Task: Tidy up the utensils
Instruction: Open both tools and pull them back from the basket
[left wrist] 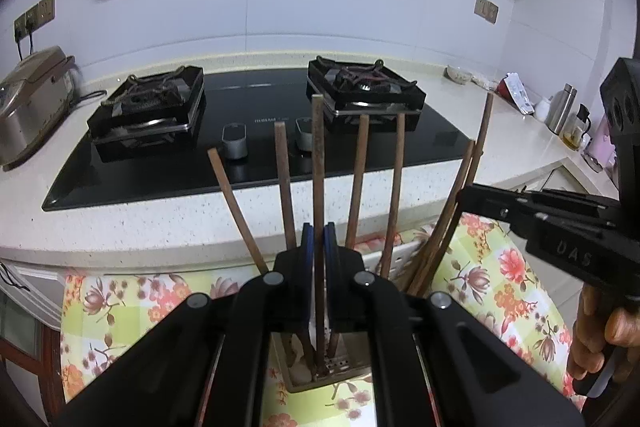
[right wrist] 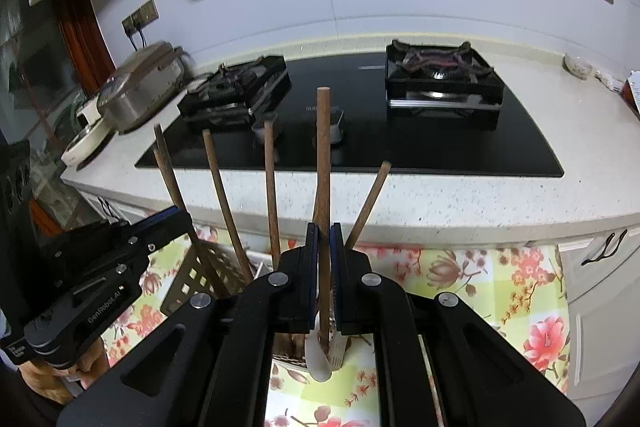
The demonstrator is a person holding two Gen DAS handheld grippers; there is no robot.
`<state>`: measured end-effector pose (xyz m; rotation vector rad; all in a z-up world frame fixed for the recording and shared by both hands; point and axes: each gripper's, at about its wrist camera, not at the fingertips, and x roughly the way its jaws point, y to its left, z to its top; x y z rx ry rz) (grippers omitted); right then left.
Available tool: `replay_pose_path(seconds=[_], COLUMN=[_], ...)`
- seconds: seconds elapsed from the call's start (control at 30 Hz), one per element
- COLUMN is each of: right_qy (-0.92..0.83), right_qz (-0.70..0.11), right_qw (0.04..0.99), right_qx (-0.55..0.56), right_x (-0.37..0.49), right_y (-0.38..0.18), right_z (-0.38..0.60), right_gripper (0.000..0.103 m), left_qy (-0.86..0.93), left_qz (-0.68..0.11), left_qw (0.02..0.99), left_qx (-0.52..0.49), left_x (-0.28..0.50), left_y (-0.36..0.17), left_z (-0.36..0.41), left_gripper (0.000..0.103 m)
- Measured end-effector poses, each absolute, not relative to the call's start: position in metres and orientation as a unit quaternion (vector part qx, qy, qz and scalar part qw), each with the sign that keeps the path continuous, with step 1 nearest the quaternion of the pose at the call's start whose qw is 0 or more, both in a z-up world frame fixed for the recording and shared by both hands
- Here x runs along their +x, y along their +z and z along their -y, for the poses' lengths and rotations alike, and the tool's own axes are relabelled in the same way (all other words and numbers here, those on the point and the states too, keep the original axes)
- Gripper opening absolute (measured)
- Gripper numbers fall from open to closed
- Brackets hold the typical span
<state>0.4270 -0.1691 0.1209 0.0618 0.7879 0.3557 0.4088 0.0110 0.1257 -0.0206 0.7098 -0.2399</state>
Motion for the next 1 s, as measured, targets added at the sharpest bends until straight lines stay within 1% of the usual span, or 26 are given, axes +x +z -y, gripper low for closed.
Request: replay_pose_path(seconds=[0.13,0.17,0.23,0.3,0.33,0.37,0.4,0.47,0.5,0.63,0.77,0.8,0.83,0.87,0.93,0.97,1.0], right_qy=[0.165,0.165,0.161,0.158,0.156,0.153,0.153,0.152,0.152,0.148,0.142,0.139,0.135,0.133,0.130,0.128,0.127], right_qz=[-0.394,-0.394,-0.393,-0.392,-0.390,-0.386,-0.384,-0.376,-0.374,-0.364,-0.349,-0.345,-0.339,-0.333,-0.319,-0.310,-0.304], right_qw=[0.904,0.904,0.905,0.906,0.907,0.909,0.910,0.913,0.914,0.919,0.926,0.928,0.931,0.933,0.939,0.942,0.944], right_qx=[0.027,0.027,0.028,0.030,0.030,0.029,0.030,0.030,0.029,0.030,0.025,0.022,0.018,0.017,0.012,0.010,0.009], right_x=[0.430,0.430,0.429,0.429,0.428,0.427,0.425,0.421,0.419,0.408,0.390,0.385,0.378,0.373,0.359,0.351,0.343], right_y=[0.113,0.113,0.114,0.116,0.118,0.120,0.122,0.126,0.128,0.135,0.139,0.140,0.141,0.141,0.141,0.139,0.137], right_z=[0.168,0.169,0.172,0.175,0.176,0.178,0.180,0.184,0.186,0.195,0.203,0.204,0.206,0.207,0.209,0.211,0.212], right_gripper=[0.009,0.009,0.010,0.015,0.020,0.026,0.030,0.050,0.051,0.052,0.062,0.063,0.065,0.070,0.076,0.078,0.078], left_qy=[-0.121,-0.120,-0.120,-0.121,-0.122,-0.121,-0.122,-0.123,-0.124,-0.126,-0.130,-0.132,-0.133,-0.135,-0.135,-0.134,-0.131], left_qz=[-0.354,-0.354,-0.351,-0.349,-0.348,-0.346,-0.345,-0.344,-0.343,-0.336,-0.324,-0.322,-0.320,-0.317,-0.312,-0.309,-0.305], left_qw=[0.927,0.927,0.928,0.929,0.929,0.930,0.930,0.931,0.931,0.933,0.937,0.937,0.938,0.938,0.940,0.941,0.943], left_qx=[-0.016,-0.017,-0.019,-0.019,-0.018,-0.018,-0.019,-0.019,-0.018,-0.018,-0.019,-0.020,-0.022,-0.024,-0.027,-0.028,-0.030], left_x=[0.412,0.412,0.412,0.411,0.410,0.409,0.408,0.406,0.404,0.393,0.375,0.369,0.364,0.357,0.344,0.337,0.327], left_y=[0.122,0.122,0.123,0.125,0.126,0.127,0.128,0.130,0.131,0.137,0.145,0.147,0.149,0.150,0.151,0.151,0.150], left_z=[-0.011,-0.012,-0.013,-0.013,-0.013,-0.013,-0.013,-0.013,-0.012,-0.010,-0.010,-0.010,-0.010,-0.010,-0.012,-0.013,-0.015], left_gripper=[0.007,0.014,0.021,0.022,0.023,0.023,0.023,0.025,0.026,0.027,0.036,0.038,0.042,0.047,0.054,0.058,0.060])
